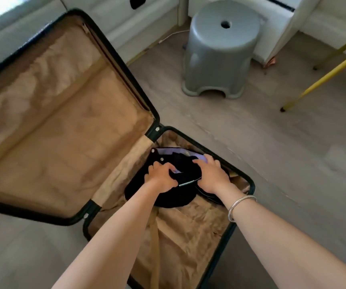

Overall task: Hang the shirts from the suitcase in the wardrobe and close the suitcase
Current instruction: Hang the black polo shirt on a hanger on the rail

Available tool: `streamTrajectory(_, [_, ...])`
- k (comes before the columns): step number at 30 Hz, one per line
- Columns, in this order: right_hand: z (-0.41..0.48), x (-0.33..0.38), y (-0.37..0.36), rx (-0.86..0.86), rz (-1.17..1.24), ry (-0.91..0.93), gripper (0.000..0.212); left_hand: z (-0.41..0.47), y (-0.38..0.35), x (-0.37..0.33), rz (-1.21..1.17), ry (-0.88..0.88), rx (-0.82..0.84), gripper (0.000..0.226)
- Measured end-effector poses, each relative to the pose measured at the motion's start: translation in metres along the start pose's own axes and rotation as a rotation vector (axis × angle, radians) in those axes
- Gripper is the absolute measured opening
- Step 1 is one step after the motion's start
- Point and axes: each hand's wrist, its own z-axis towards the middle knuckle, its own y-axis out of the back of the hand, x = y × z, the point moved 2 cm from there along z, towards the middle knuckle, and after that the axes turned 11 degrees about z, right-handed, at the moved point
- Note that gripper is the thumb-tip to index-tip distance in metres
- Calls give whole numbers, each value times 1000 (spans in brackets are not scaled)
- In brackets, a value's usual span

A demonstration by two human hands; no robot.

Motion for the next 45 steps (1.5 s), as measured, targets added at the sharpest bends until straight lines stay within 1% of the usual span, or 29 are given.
streamTrajectory(2, [6, -2, -4, 15, -252, -43, 40, 7, -6, -4, 128, -41, 132, 27])
streamTrajectory(3, [5, -3, -4, 32, -296, -63, 34, 9, -11, -4, 101, -35, 175, 18])
streamTrajectory(4, [2, -3, -3, 56, -280, -64, 31, 8, -13, -4, 23, -36, 181, 8])
streamTrajectory(5, [-6, -3, 0, 95, -208, -60, 29, 3, -15, -5, -131, -36, 181, 2])
streamTrajectory(7, [-28, 7, 13, 156, 100, -44, 13, -22, -7, -17, -534, 13, 223, 20])
streamTrajectory(8, [-42, 17, 24, 156, 245, -12, 11, -42, 2, -27, -700, 42, 273, 39])
streamTrajectory(9, [-57, 27, 33, 132, 345, 24, 22, -63, 9, -37, -801, 63, 325, 57])
streamTrajectory(10, [-71, 36, 44, 105, 391, 56, 28, -81, 17, -46, -865, 76, 351, 63])
streamTrajectory(11, [-87, 46, 60, 85, 418, 68, 26, -101, 30, -54, -910, 96, 351, 61])
streamTrajectory(14, [-137, 70, 104, 42, 462, 77, 11, -158, 72, -68, -1048, 143, 318, 38])
streamTrajectory(16, [-168, 88, 134, 51, 498, 44, 13, -191, 102, -77, -1108, 156, 315, 32])
streamTrajectory(18, [-205, 115, 170, 67, 547, 48, 27, -232, 139, -84, -1096, 170, 231, 28])
streamTrajectory(19, [-223, 130, 187, 86, 571, 73, 34, -252, 158, -86, -1090, 190, 157, 21])
streamTrajectory(20, [-241, 144, 205, 98, 581, 110, 34, -273, 178, -88, -1091, 199, 85, 11])
streamTrajectory(21, [-258, 155, 223, 97, 570, 130, 26, -293, 199, -89, -1073, 197, 30, 8])
streamTrajectory(22, [-273, 167, 240, 92, 532, 146, 14, -309, 219, -88, -1038, 186, -9, 13])
streamTrajectory(24, [-301, 187, 271, 71, 456, 182, 18, -340, 257, -90, -923, 146, -84, 14])
streamTrajectory(27, [-345, 217, 316, 91, 356, 188, 13, -397, 317, -99, -782, 78, -163, 6])
streamTrajectory(30, [-380, 226, 346, 145, 257, 95, 18, -436, 378, -113, -726, -26, -230, 20])
streamTrajectory(31, [-393, 225, 354, 149, 235, 50, 19, -448, 398, -119, -722, -63, -241, 21])
streamTrajectory(32, [-408, 223, 363, 137, 197, 19, 19, -465, 419, -124, -693, -102, -256, 15])
streamTrajectory(34, [-443, 217, 383, 63, 115, -27, 12, -503, 453, -134, -626, -141, -280, 12])
streamTrajectory(35, [-458, 213, 392, 10, 95, -52, 10, -521, 466, -141, -597, -161, -257, 8])
streamTrajectory(36, [-474, 210, 403, -49, 97, -80, 14, -540, 475, -148, -553, -195, -215, 5])
streamTrajectory(38, [-508, 209, 427, -168, 130, -112, 26, -570, 486, -161, -426, -280, -140, 16])
streamTrajectory(40, [-543, 209, 455, -301, 223, -113, 30, -595, 494, -180, -292, -404, -113, 36])
streamTrajectory(41, [-569, 205, 471, -389, 305, -106, 30, -613, 496, -197, -240, -480, -93, 44])
streamTrajectory(43, [-610, 202, 495, -532, 467, -62, 25, -641, 497, -223, -115, -600, -70, 50])
streamTrajectory(45, [-651, 200, 516, -648, 547, -47, 21, -669, 495, -250, 54, -693, -78, 57])
